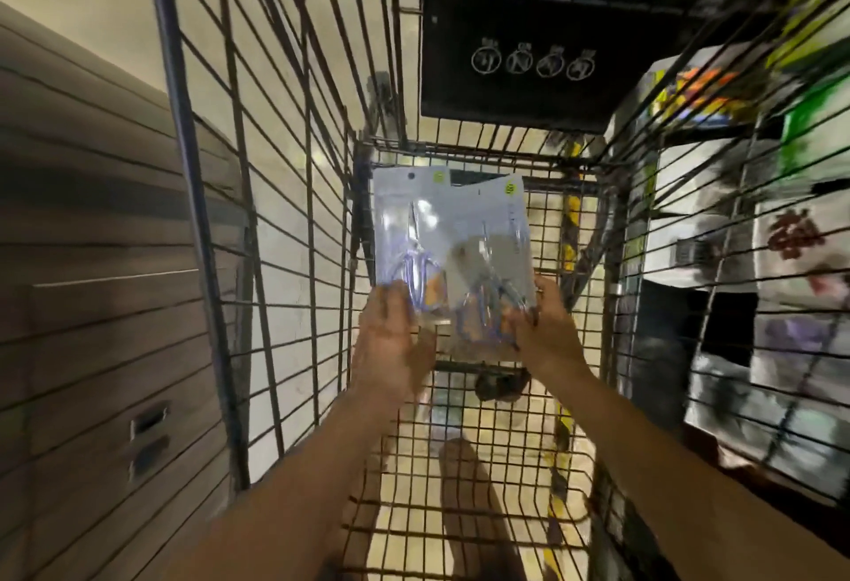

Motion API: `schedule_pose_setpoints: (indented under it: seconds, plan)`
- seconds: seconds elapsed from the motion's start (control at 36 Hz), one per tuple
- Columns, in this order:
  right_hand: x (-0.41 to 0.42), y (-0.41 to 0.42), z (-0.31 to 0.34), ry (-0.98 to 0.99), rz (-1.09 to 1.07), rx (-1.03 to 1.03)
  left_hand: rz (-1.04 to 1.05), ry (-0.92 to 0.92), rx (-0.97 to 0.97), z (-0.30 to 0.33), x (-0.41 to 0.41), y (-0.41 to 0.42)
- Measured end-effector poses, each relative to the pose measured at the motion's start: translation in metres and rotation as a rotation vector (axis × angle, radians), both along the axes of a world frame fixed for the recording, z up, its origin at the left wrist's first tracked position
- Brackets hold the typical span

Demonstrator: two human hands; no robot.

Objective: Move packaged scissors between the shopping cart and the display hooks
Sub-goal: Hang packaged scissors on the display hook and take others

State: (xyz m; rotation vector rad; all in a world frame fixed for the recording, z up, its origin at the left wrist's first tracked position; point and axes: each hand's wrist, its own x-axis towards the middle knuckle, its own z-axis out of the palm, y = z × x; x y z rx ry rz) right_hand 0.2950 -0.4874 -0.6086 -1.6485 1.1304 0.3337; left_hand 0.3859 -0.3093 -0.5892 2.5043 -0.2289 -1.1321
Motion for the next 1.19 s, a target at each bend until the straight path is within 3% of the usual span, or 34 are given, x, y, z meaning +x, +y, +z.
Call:
schedule_pose_setpoints:
  seconds: [0.28, 0.5, 0.72, 0.94, 1.06, 1.19]
  plan:
    - [-0.057, -0.016, -0.001, -0.091, -0.176, 0.024, 0.243, -0.010, 0.100, -0.050, 0.035, -0.035]
    - [-0.068, -0.009, 0.001, -0.037, -0.226, -0.006, 0.288, -0.182, 0.168, -0.068, 0.027, -0.044]
    - [-0.070, -0.001, 0.010, -0.051, -0.245, -0.035, 0.301, -0.232, 0.134, -0.055, 0.022, -0.038]
    - [-0.072, 0.002, 0.018, -0.042, -0.273, 0.014, 0.285, -0.266, 0.028, -0.040, 0.013, -0.029]
    - [-0.073, 0.003, 0.020, -0.052, -0.300, 0.044, 0.404, -0.062, -0.238, -0.042, 0.008, -0.021]
    - [-0.078, 0.005, 0.017, -0.078, -0.293, 0.025, 0.367, 0.029, -0.309, -0.039, -0.003, -0.016]
